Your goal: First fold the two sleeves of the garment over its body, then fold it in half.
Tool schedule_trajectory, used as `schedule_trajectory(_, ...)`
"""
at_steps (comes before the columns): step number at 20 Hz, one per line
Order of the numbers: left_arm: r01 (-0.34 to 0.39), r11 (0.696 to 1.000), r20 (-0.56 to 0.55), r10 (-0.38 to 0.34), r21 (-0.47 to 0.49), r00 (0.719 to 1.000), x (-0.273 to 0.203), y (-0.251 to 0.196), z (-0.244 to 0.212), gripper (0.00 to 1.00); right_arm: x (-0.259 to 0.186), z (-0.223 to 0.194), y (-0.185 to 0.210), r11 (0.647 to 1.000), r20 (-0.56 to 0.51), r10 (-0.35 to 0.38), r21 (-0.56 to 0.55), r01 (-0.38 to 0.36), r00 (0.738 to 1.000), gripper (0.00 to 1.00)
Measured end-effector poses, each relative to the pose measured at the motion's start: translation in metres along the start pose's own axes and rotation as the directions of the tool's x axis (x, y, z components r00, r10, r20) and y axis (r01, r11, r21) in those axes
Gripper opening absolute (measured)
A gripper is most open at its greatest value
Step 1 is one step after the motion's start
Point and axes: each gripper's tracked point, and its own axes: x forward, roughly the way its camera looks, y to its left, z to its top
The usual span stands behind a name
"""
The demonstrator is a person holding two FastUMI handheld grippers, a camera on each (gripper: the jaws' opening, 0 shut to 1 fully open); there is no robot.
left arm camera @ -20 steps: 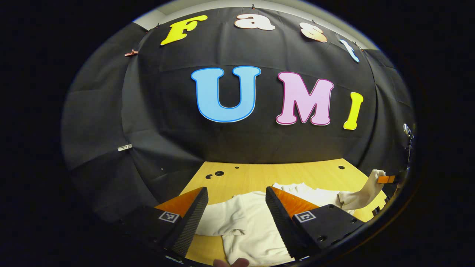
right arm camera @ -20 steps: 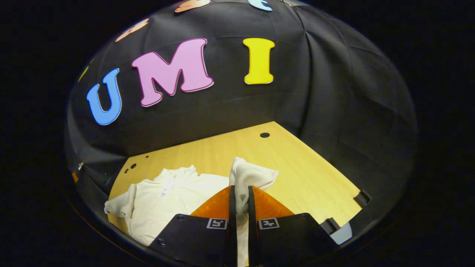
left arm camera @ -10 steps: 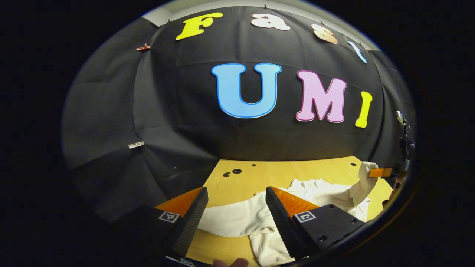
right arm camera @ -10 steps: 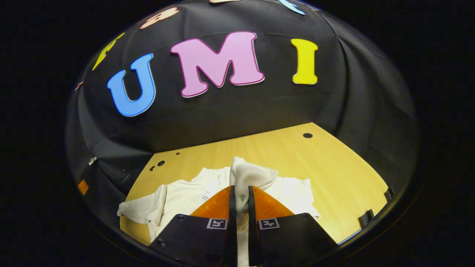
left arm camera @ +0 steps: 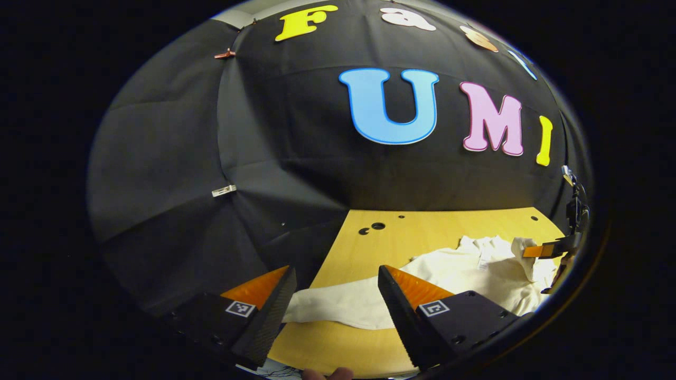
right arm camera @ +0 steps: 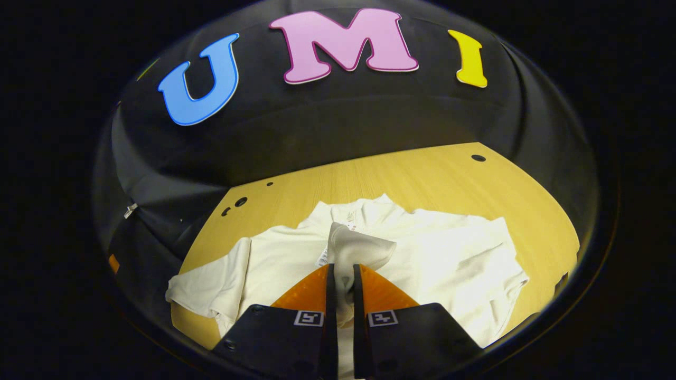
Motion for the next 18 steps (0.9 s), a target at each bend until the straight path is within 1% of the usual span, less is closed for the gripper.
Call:
schedule_trajectory(4,-0.021,1.000,-0.045,0.020,-0.022,0.999,0.021,0.021,-0.035,0.96,0.024,-0.033,0.007,1.000,-0.049,-0.013,-0.014,0.012,0.999,0.16)
schedule_trajectory(6,-0.040,0.999,-0.075,0.038,-0.027,0.996,0.030,0.030,-0.052,0.96,0.031,-0.047,0.008,1.000,-0.070,-0.023,-0.020,0.022,0.997,0.19)
schedule_trajectory(7,-0.052,0.998,-0.093,0.049,-0.026,0.994,0.034,0.035,-0.062,0.96,0.033,-0.050,0.010,0.999,-0.074,-0.025,-0.022,0.023,0.997,0.19)
schedule_trajectory(10,-0.075,0.996,-0.138,0.069,-0.039,0.988,0.045,0.052,-0.085,0.96,0.036,-0.062,0.025,1.000,-0.100,0.001,-0.013,-0.003,0.995,0.29)
schedule_trajectory(11,-0.081,0.996,-0.150,0.073,-0.045,0.986,0.046,0.057,-0.091,0.97,0.035,-0.064,0.033,1.000,-0.111,0.021,-0.009,-0.022,0.994,0.17)
schedule_trajectory(12,-0.078,0.996,-0.161,0.069,-0.052,0.985,0.050,0.059,-0.095,0.96,0.031,-0.064,0.041,0.999,-0.119,0.038,-0.007,-0.039,0.992,0.41)
schedule_trajectory(14,-0.058,0.996,-0.179,0.045,-0.064,0.983,0.058,0.060,-0.102,0.96,0.024,-0.059,0.044,0.999,-0.109,0.023,-0.022,-0.025,0.994,0.53)
schedule_trajectory(16,-0.059,0.996,-0.195,0.044,-0.068,0.980,0.068,0.063,-0.110,0.95,0.013,-0.053,0.054,0.999,-0.108,0.027,-0.020,-0.029,0.994,0.60)
schedule_trajectory(17,-0.068,0.995,-0.205,0.052,-0.073,0.977,0.073,0.066,-0.115,0.96,0.007,-0.052,0.059,0.999,-0.115,0.038,-0.012,-0.040,0.993,0.61)
schedule_trajectory(18,-0.073,0.994,-0.216,0.053,-0.085,0.975,0.078,0.066,-0.119,0.96,0.001,-0.051,0.063,0.999,-0.122,0.047,-0.005,-0.048,0.991,0.81)
